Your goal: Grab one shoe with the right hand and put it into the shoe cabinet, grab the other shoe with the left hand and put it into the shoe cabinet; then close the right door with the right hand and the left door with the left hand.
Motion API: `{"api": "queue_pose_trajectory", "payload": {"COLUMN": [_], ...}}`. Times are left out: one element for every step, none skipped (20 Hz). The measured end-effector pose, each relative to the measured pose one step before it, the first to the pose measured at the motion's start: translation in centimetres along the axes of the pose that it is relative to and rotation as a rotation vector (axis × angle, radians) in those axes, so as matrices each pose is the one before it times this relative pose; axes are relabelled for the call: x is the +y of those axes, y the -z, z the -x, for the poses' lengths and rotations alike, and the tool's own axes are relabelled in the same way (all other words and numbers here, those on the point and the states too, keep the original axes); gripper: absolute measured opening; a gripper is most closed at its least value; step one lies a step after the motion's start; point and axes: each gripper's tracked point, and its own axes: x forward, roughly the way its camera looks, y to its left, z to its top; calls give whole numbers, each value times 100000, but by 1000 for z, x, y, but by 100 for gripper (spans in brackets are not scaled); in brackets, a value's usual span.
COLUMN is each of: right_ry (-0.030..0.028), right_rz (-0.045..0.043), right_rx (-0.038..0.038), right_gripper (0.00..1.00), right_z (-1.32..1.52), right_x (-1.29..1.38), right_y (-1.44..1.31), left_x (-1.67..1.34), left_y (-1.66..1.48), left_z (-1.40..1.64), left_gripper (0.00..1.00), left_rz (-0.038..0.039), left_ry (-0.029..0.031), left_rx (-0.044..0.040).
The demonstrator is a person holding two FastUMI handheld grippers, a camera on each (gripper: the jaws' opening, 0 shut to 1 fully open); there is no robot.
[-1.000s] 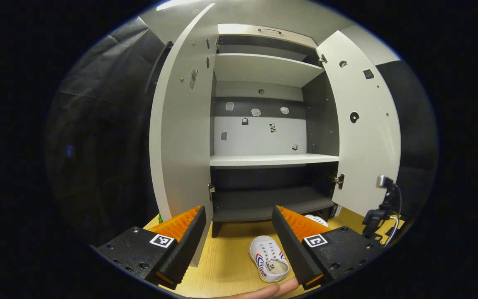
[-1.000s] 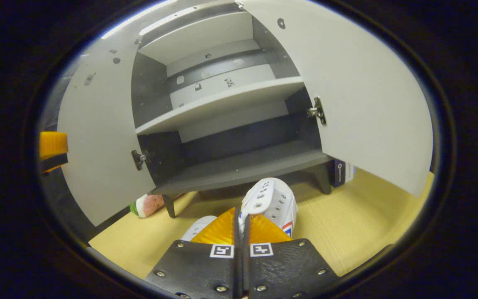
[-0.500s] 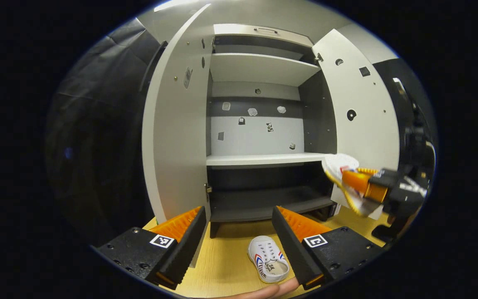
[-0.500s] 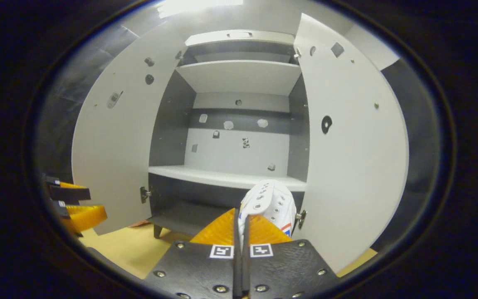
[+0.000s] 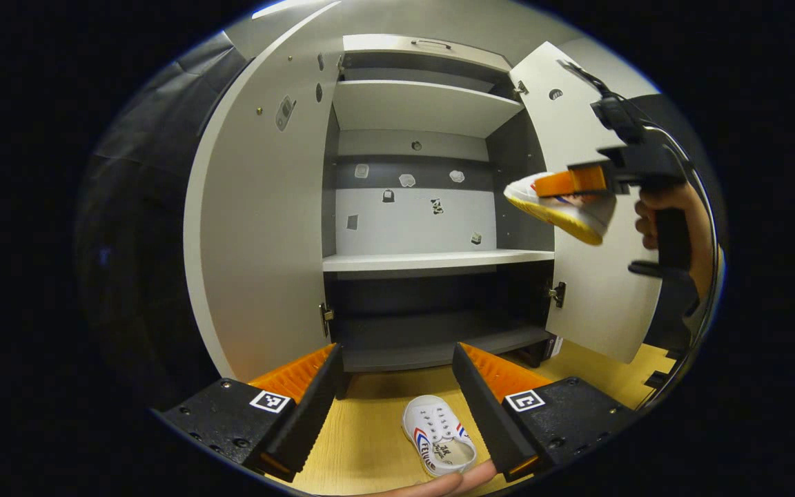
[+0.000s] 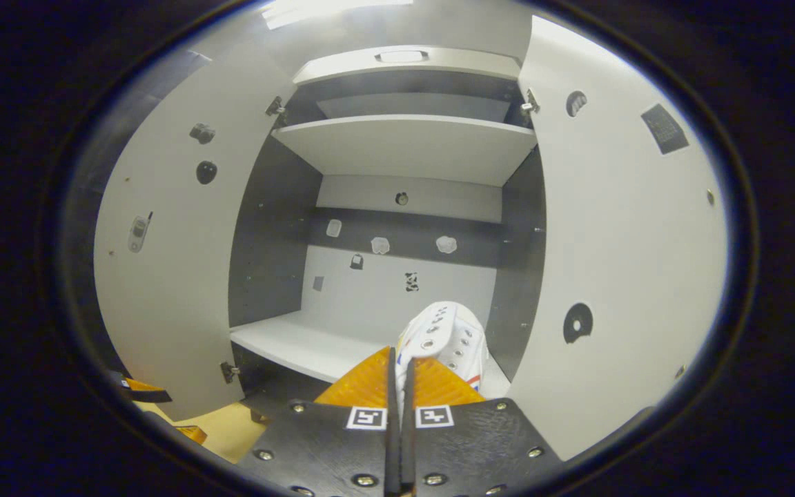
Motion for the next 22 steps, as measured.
{"api": "queue_pose_trajectory", "payload": {"right_ry": [-410,-249,-729,-540,-636,-310,137,481,1075,1947,332,-693,300,-470,75,374,1489,1246,1555,1251,1985,3650], "right_rz": [1363,2470,3277,3288,2298,2119,1685,1297,1784,1975,2248,1120,1178,817,503,335,755,2146,1110,476,209,1396], "right_rx": [788,720,862,659,795,1551,1684,1997,1558,1441,1841,2108,2868,2851,2703,2323,1877,1045,595,721,428,454], "right_gripper": [1,1,1,1,1,1,1,1,1,1,1,2,2,2,2,2,2,4,4,4,4,4], "right_z": [-999,-1090,-1078,-894,-1149,-1193,-1194,-1104,-1334,-1325,-1541,-1344,-1578,-1451,-1396,-1225,-732,-892,-636,-591,-824,-1011], "right_x": [-45,-78,-29,-3,21,-61,-49,10,-45,-7,229,575,287,258,-6,-87,-276,-144,-217,-303,-494,-709], "right_y": [-521,-570,-425,-340,-474,-122,-121,60,128,247,697,695,964,876,1063,815,697,454,428,347,298,283], "left_x": [60,73,46,-26,193,395,246,24,-108,67,141,144,-24,8,-69,10,79,276,294,177,54,-1], "left_y": [260,360,254,405,267,338,73,-74,26,-79,-265,-324,-270,-250,35,-110,-189,-79,-193,-140,-170,-174], "left_z": [-152,-137,-155,-83,-135,-105,-199,-174,-162,-141,-50,-95,86,50,261,32,49,65,93,60,72,137], "left_gripper": [98,98,98,97,97,98,98,98,98,97,97,98,97,98,98,97,97,97,97,97,97,97], "left_rz": [-413,-169,557,41,-321,273,818,1303,600,132,-211,52,-290,-207,-142,266,132,-293,-337,-5,365,292], "left_ry": [-95,-11,5,356,-307,-988,-582,64,337,-69,-346,-448,258,485,234,192,-247,-967,-1155,-783,-462,-234], "left_rx": [577,837,613,777,531,332,-127,-514,-359,-583,-963,-1173,-1013,-1031,-161,-453,-249,-301,-234,-240,-128,-294]}}
